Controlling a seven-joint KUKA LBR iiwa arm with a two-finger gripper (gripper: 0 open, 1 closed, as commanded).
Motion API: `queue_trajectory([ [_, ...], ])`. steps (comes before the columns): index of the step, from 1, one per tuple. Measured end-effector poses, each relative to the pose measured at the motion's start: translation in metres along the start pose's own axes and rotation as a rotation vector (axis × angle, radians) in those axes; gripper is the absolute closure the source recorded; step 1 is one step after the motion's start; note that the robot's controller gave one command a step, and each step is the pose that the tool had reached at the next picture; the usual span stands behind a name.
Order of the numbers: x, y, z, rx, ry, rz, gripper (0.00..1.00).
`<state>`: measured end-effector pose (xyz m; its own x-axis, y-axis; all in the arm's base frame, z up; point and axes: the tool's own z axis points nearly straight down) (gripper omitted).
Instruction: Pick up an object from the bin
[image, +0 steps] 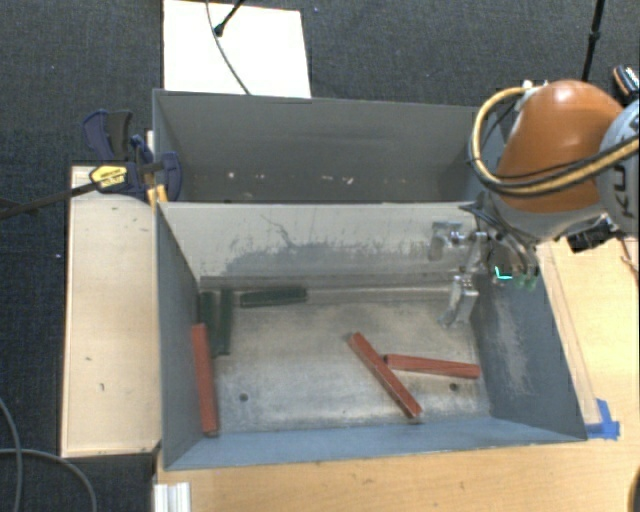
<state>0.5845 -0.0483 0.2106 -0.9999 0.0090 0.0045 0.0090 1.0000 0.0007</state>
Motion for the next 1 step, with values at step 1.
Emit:
queue_trajectory([
  [1,0.0104,-0.0164,0.1442,0.0,0.0,-0.01,0.0],
])
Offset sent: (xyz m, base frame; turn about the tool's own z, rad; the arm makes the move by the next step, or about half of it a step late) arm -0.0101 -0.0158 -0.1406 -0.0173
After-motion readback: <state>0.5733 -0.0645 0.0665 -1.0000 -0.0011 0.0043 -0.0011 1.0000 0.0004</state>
